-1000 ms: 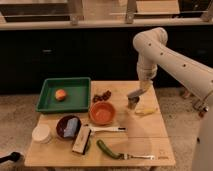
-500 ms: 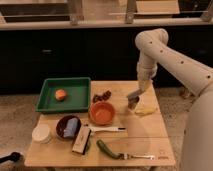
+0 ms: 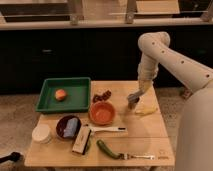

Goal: Place towel in metal cup

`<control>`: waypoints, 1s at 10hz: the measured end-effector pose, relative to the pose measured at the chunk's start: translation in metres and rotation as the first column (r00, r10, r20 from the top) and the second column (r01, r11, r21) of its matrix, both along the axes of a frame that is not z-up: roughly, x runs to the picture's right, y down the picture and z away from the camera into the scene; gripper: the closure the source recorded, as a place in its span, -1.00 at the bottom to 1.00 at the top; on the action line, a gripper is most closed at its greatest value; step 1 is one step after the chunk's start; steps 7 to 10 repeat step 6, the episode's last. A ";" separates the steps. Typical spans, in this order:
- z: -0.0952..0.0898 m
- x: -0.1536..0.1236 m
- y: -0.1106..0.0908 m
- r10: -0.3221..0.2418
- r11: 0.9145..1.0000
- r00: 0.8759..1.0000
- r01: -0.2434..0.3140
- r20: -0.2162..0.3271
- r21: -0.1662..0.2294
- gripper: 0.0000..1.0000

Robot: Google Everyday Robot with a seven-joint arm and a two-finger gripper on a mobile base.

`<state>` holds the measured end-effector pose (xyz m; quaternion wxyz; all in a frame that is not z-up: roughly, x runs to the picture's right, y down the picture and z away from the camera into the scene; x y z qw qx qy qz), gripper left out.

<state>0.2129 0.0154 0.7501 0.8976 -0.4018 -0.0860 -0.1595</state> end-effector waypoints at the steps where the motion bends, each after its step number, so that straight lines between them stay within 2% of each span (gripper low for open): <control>1: 0.003 0.000 0.003 0.003 1.000 1.000 -0.003 0.008 -0.006 0.94; 6: 0.020 0.001 0.017 0.013 1.000 0.999 -0.012 0.033 -0.021 0.94; 10: 0.020 0.001 0.017 0.013 1.000 0.999 -0.012 0.033 -0.021 0.94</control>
